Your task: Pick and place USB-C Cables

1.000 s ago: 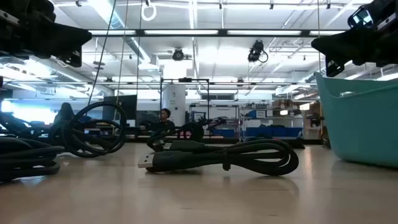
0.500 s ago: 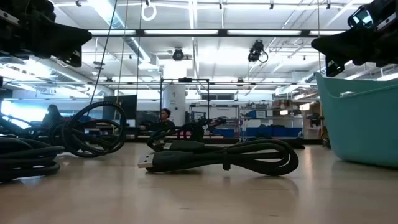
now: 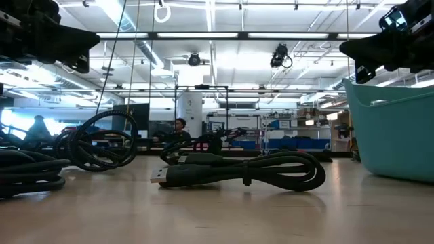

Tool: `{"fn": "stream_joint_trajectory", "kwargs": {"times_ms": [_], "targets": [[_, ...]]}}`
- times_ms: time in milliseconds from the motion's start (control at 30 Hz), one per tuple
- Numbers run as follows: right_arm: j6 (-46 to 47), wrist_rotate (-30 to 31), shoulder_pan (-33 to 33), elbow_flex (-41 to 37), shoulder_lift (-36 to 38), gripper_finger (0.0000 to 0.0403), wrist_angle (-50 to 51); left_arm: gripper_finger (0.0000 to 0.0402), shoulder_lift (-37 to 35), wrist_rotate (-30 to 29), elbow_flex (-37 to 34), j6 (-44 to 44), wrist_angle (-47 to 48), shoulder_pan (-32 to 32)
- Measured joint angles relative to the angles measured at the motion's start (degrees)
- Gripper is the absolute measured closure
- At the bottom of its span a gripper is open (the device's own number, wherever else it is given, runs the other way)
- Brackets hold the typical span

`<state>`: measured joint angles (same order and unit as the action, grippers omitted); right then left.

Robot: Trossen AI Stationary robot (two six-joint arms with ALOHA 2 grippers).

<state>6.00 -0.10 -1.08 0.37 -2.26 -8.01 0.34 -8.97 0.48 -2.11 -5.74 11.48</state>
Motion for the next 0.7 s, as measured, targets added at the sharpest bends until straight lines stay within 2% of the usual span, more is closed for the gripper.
{"fn": "stream_joint_trajectory", "kwargs": {"times_ms": [267,400,500,600,700], "targets": [[0.0,0.0,0.0,0.0,0.0,0.0378,0.0,0.0361,0.0,-0.1,0.0,-1.1,-0.1,0.0],[0.0,0.0,0.0,0.0,0.0,0.0378,0.0,0.0361,-0.1,-0.7,0.0,-21.3,-4.2,-0.4],[0.0,0.0,0.0,0.0,0.0,0.0378,0.0,0.0361,0.0,-0.7,0.0,-29.1,-5.3,-0.4],[0.0,0.0,0.0,0.0,0.0,0.0378,0.0,0.0361,0.0,-0.7,0.0,-30.3,-5.1,-0.4],[0.0,0.0,0.0,0.0,0.0,0.0378,0.0,0.0361,0.0,-0.7,0.0,-26.0,-5.0,-0.4]]}}
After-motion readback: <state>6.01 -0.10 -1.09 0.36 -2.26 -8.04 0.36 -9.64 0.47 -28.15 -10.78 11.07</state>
